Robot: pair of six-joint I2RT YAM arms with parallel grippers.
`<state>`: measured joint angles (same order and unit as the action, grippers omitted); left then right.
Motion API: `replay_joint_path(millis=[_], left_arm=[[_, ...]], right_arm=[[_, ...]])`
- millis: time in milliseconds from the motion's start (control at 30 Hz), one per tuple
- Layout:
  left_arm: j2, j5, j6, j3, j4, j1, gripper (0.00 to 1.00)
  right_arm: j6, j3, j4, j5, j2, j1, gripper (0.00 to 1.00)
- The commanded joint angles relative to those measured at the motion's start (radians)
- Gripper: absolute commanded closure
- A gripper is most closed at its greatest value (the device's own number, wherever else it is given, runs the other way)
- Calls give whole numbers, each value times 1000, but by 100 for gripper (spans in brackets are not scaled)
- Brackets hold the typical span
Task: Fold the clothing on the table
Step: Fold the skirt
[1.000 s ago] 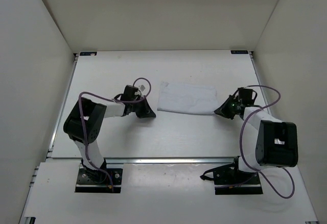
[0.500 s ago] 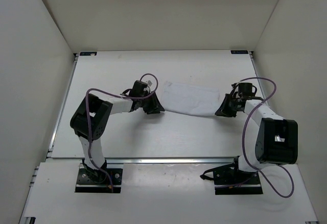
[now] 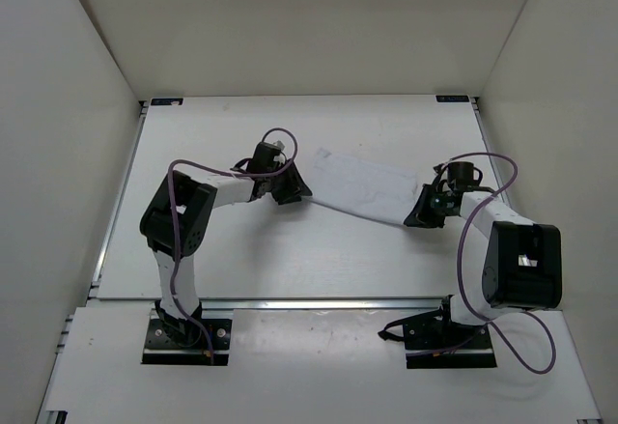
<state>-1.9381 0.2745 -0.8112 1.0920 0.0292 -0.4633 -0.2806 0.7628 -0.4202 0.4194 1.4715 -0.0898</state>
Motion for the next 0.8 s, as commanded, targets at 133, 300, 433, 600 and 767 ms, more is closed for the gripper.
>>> replay_joint_path(millis=[133,300,433,600,767], left_arm=[[-104,-81,32,46,94,48,52],[-166,-31,75,129,82,26,73],[-154,81,79,103,48,-8,100],[46,68,35,-185,-58,-103,100],[111,60,-28,-340,-155,-150,100]], right_arm=[[29,-3,11,18,-8,7,100],[34,-7,17,24,1,13,100],[50,15,-21,10,15,-14,100],[145,127,-133,-82,59,-57,100],[235,299,-288,-258,98,30,100]])
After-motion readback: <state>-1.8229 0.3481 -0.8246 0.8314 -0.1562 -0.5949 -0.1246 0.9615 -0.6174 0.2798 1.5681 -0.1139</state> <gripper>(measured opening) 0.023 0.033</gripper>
